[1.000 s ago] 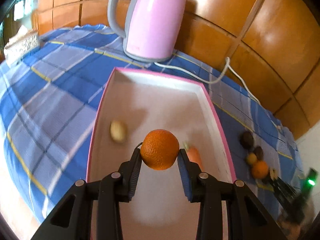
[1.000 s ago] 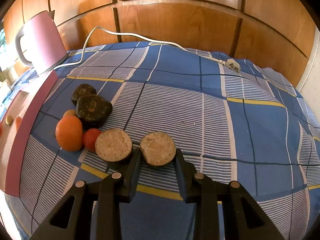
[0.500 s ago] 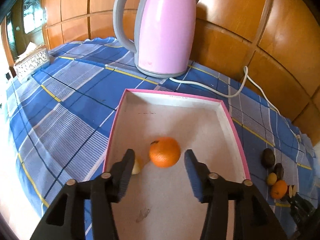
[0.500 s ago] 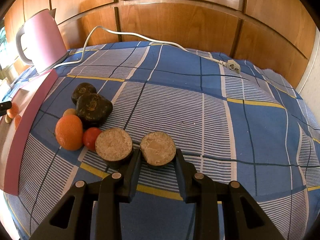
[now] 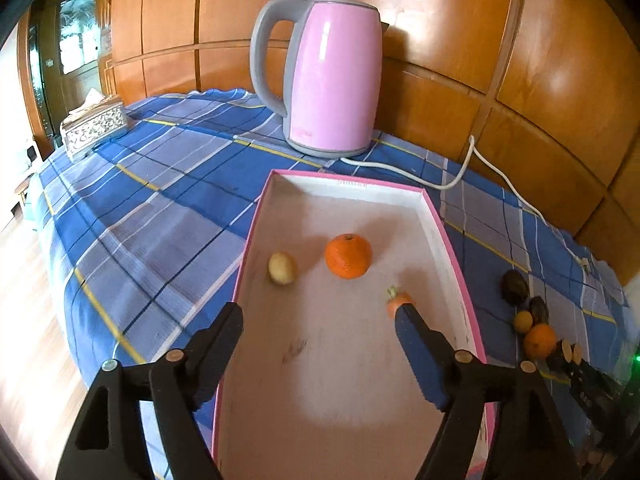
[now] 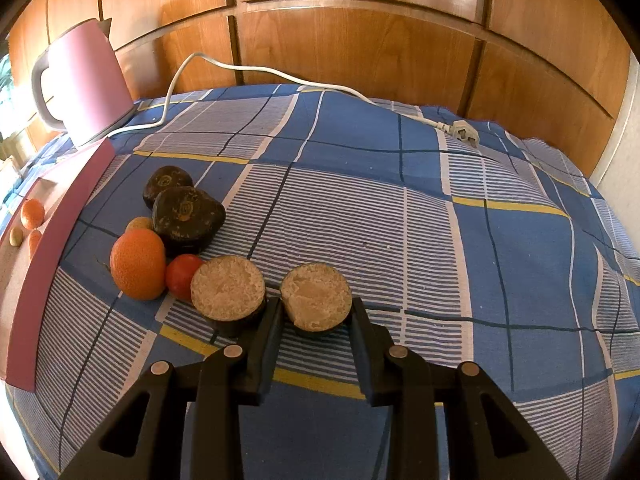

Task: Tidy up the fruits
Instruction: 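Grasp a sliced dark root piece with the right gripper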

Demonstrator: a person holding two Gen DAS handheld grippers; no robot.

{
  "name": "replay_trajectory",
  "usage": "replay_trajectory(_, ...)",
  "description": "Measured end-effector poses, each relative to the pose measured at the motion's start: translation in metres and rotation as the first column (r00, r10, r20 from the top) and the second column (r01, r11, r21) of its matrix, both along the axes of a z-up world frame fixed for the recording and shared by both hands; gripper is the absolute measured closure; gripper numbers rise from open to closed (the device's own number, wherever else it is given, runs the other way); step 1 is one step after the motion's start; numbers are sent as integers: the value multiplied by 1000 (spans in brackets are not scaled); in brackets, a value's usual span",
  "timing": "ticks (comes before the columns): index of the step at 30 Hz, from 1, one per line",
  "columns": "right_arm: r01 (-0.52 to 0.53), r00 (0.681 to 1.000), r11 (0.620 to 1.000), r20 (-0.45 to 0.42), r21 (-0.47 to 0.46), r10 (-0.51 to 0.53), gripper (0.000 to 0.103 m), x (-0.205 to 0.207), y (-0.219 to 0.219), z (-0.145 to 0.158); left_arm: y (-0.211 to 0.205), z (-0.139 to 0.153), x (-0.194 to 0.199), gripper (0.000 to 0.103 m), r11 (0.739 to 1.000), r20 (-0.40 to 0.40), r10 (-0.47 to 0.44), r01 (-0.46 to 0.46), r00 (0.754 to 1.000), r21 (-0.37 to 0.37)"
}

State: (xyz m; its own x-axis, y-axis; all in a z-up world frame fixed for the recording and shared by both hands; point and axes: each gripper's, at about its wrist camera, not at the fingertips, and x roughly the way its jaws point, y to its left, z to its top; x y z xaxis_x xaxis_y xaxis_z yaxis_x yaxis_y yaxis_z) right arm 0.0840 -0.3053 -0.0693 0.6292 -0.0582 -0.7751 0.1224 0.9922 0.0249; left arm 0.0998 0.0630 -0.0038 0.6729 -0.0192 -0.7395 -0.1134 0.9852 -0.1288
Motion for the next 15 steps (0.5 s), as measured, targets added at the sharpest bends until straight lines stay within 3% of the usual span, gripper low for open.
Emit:
replay_trajectory(8,19,1000,1000,6,7,-19,70,-14,-5,1,4,-4,-22,8,999,-14,18,-18,1000,-31)
replay_trajectory(15,45,999,999,0,30,-45,70,-30,-13,2,9,-12,-31,5,998,-37,38,-40,999,-52)
